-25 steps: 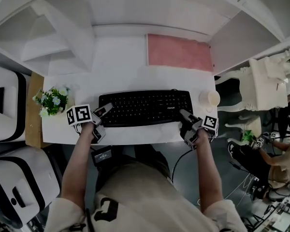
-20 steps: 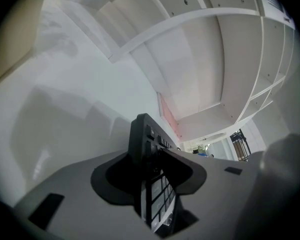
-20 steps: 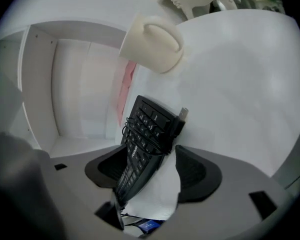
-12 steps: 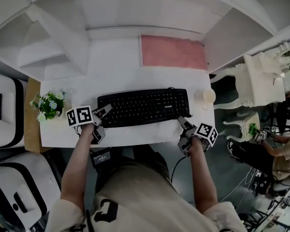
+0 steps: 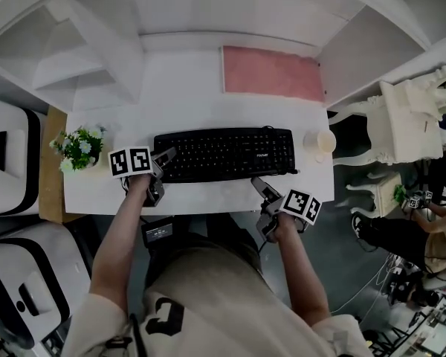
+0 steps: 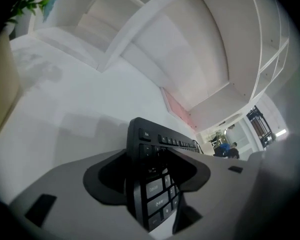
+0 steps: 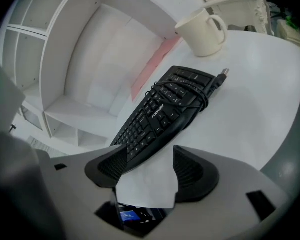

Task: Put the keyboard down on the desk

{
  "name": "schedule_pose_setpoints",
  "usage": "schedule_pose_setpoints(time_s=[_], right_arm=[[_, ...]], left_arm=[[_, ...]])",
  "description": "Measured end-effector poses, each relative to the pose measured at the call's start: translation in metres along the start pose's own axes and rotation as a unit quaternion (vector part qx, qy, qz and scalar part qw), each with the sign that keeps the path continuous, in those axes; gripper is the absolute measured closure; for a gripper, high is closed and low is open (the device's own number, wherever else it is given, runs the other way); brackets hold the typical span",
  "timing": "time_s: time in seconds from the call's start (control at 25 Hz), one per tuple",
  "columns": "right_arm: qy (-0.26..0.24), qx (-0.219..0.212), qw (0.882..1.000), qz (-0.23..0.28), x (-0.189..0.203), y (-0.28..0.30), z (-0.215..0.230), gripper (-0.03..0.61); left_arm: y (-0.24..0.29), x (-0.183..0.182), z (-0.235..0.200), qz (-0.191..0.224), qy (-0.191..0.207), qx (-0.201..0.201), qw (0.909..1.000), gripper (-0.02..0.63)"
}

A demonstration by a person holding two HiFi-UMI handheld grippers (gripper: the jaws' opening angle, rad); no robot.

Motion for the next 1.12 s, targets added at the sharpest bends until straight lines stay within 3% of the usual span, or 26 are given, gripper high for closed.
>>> schedule_pose_setpoints(time_s=[0.4, 0.8, 0.96, 1.12], right_arm=[[0.018, -0.007, 1.000, -0.011, 0.004, 0.017, 0.004, 0.279], [-0.010, -0.027, 0.999, -0.028, 0.005, 0.021, -0.015, 0.279], [-0.014, -0.039, 0.999, -0.028, 0.006, 0.025, -0.026, 0.279], [-0.022, -0.052, 0.998, -0.032, 0.007, 0.031, -0.036, 0.279]], left_arm=[[0.003, -0.006, -0.004, 0.006, 0.065, -0.063, 0.9959, 0.341], [0.005, -0.009, 0.000, -0.014, 0.084, -0.077, 0.9934, 0.320], [-0.002, -0.016, -0.001, -0.008, 0.159, -0.128, 0.9789, 0.304], [-0.008, -0.022, 0.002, -0.003, 0.174, -0.119, 0.9774, 0.304]])
Point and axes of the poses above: the fingertips, and each gripper's own axes: y forward along the fingers, z to its right, x out of its underside, the point moved 4 cm from there along -y, backward along the fingers, and after that the axes turned 7 degrees about -x, right-handed, at the moved point
